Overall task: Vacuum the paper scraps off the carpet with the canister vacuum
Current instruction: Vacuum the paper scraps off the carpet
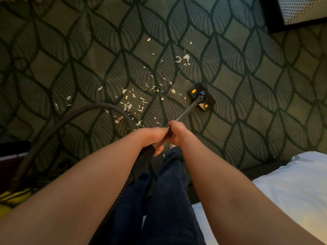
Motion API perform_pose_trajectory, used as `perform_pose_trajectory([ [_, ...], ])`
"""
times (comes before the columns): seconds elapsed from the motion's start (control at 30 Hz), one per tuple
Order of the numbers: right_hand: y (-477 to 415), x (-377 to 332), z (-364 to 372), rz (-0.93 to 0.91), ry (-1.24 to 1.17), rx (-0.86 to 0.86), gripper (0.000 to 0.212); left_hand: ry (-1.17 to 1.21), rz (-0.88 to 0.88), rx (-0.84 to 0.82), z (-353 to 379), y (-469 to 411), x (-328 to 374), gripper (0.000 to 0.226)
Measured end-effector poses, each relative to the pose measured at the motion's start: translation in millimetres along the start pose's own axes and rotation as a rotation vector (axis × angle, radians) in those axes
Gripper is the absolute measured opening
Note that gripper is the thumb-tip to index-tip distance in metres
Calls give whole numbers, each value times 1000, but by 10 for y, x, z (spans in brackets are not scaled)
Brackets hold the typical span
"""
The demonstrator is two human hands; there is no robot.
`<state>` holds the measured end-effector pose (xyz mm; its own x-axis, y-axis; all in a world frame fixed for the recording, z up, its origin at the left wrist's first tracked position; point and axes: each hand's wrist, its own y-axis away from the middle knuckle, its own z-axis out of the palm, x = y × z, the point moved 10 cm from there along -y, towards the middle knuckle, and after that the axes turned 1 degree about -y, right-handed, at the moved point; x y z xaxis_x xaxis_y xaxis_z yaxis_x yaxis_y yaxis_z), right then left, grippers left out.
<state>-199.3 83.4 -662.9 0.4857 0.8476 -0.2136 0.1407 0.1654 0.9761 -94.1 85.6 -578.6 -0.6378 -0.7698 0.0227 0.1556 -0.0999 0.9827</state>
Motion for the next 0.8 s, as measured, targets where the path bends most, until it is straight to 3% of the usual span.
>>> perform_pose_trajectory([
  [0.53, 190, 938, 571, 38, 88, -8, 48, 58, -10, 34, -345, 85, -1071, 53],
  [0.8, 348, 1071, 562, 26, 119, -8, 36, -11, 86, 28, -327, 194, -1217, 57],
])
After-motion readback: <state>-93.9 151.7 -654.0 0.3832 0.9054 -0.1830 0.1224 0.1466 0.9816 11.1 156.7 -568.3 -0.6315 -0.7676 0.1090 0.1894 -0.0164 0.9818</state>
